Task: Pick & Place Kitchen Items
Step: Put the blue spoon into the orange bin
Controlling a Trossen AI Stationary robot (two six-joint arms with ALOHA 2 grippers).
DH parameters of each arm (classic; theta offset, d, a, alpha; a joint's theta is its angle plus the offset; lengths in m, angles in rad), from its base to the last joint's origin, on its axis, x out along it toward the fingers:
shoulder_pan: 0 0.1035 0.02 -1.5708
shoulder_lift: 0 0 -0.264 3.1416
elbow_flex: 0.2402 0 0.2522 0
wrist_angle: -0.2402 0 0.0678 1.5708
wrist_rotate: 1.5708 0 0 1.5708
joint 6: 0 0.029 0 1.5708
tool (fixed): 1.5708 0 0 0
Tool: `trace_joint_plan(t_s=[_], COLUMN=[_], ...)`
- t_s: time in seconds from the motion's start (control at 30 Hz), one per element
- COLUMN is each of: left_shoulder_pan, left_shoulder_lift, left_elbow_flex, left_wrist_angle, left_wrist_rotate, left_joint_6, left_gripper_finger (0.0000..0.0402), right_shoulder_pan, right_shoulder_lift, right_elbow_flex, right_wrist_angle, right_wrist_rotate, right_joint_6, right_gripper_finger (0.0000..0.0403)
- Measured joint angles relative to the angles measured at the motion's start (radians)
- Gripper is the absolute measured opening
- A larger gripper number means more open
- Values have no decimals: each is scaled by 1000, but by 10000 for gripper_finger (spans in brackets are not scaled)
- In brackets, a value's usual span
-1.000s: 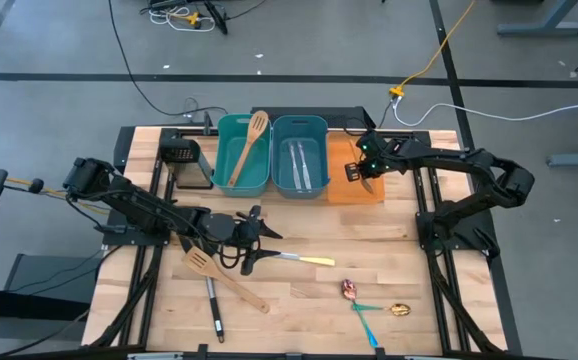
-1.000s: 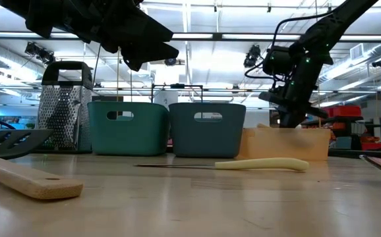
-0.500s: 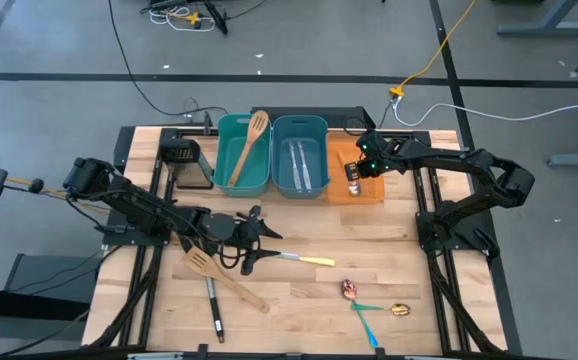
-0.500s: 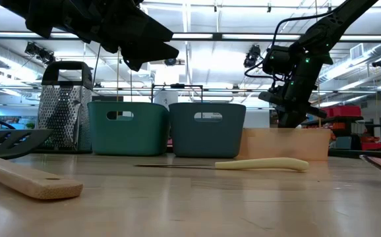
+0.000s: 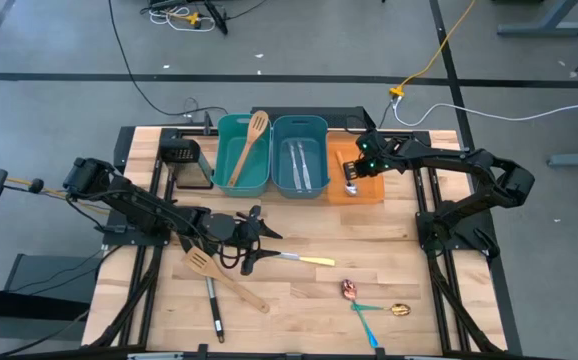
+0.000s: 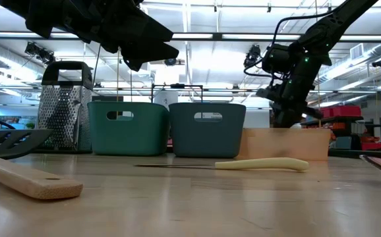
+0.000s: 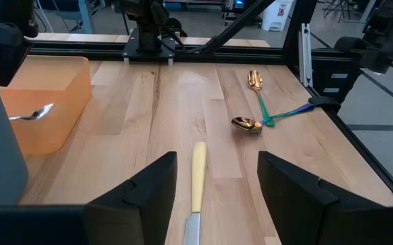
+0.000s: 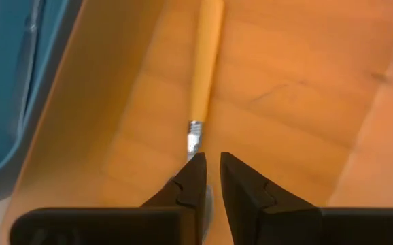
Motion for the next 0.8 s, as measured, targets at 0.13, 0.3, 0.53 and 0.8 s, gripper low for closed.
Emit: trace_joint_plan(t_s=[0.13,0.3,0.53,0.8], left_shoulder_pan=[0,0,0,0], left_shoulder_lift=[0,0,0,0], left_elbow_flex=[0,0,0,0], left_wrist_angle=[0,0,0,0], left_wrist_rotate=[0,0,0,0], left_joint_6=[0,0,0,0], left_gripper_finger=[210,210,210,210], right_shoulder_pan=[1,1,2,2], right_shoulder_lift=[0,0,0,0], right_elbow_flex=[0,0,0,0], right_wrist_angle=[-2,-6,-20,-40], right_wrist_rotate=[-70,-131,-290,-394], right_joint_6=[-26,-51,-79,-71], right_gripper_finger=[57,57,56,37])
